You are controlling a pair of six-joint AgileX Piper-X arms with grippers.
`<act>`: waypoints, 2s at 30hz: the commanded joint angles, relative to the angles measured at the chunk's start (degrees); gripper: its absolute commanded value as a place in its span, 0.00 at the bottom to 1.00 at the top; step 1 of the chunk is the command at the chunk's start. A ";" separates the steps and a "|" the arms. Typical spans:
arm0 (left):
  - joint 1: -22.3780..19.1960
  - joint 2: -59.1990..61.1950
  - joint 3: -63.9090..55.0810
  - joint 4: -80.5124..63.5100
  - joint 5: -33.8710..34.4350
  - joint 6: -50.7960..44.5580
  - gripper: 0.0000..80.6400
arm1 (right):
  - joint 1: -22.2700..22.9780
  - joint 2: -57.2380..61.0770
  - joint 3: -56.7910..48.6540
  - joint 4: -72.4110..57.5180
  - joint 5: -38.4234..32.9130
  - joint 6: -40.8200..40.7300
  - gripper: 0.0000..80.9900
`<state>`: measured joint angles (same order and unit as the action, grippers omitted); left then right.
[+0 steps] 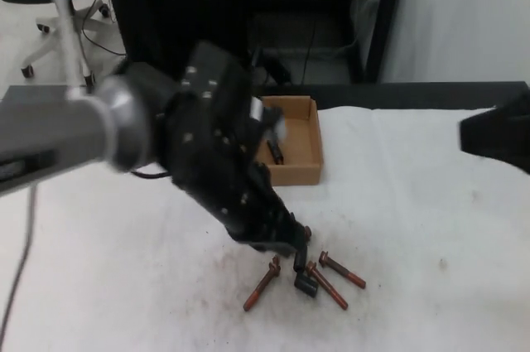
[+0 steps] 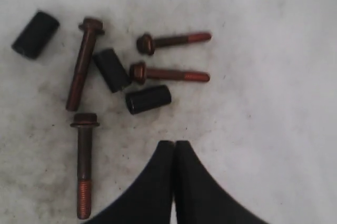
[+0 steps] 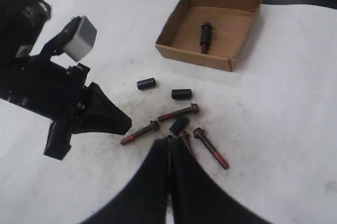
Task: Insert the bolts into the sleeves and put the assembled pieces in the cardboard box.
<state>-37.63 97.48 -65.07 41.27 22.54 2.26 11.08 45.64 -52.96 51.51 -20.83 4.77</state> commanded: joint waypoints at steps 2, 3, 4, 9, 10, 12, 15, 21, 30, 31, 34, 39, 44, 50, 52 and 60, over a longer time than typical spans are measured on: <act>-1.22 2.59 -3.14 5.61 -1.75 1.90 0.00 | -2.49 -1.00 0.17 1.94 -0.05 -2.67 0.01; -1.43 3.36 -3.65 6.21 -3.09 1.72 0.00 | -2.69 -1.12 0.17 2.21 0.92 -3.11 0.01; -1.68 3.90 -3.90 6.35 -4.15 1.59 0.00 | -2.43 -1.09 0.17 2.21 1.59 -3.11 0.01; -2.61 4.53 -4.20 6.14 -10.03 3.12 0.00 | -0.91 -1.09 0.17 2.21 1.71 -3.10 0.01; -2.77 4.53 -4.20 6.15 -10.06 4.31 0.00 | -0.91 -1.09 0.17 2.21 1.71 -3.10 0.01; -3.17 4.53 -4.20 6.59 -10.06 5.96 0.00 | -0.91 -1.09 0.17 2.21 1.71 -3.10 0.01; -3.37 4.53 -4.20 6.64 -10.06 7.94 0.02 | -0.91 -1.09 0.17 2.21 1.71 -3.10 0.01; -3.37 4.53 -4.20 6.39 -9.63 7.11 0.37 | -0.91 -1.09 0.17 2.21 1.71 -3.10 0.01; -3.37 4.53 -4.20 -0.98 -22.54 6.32 0.42 | -0.92 -1.09 0.17 2.21 1.71 -3.31 0.01; -3.37 4.53 -4.20 -1.23 -22.93 6.32 0.42 | -0.92 -1.09 0.17 2.21 1.71 -3.31 0.01; -3.37 4.81 -4.20 -1.08 -22.93 6.74 0.42 | -0.92 -1.09 0.17 2.21 1.71 -3.31 0.01; -3.37 6.81 -4.20 1.15 -22.93 6.63 0.42 | -0.92 -1.09 0.17 2.21 1.71 -3.31 0.01; -3.37 8.50 -4.20 3.00 -22.93 6.63 0.42 | -0.92 -1.09 0.17 2.21 1.71 -3.31 0.01; -3.37 9.54 -4.20 2.73 -22.93 6.63 0.42 | -0.92 -1.09 0.17 2.21 1.71 -3.31 0.01; -3.37 10.00 -4.20 2.73 -22.93 6.63 0.42 | -0.92 -1.09 0.17 2.21 1.71 -3.31 0.01; -3.37 10.97 -4.20 2.73 -22.54 6.29 0.42 | -0.92 -1.09 0.17 2.21 1.71 -3.31 0.01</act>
<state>-40.74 108.72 -68.94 43.89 0.00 9.05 10.02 45.05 -52.61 53.56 -19.26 1.74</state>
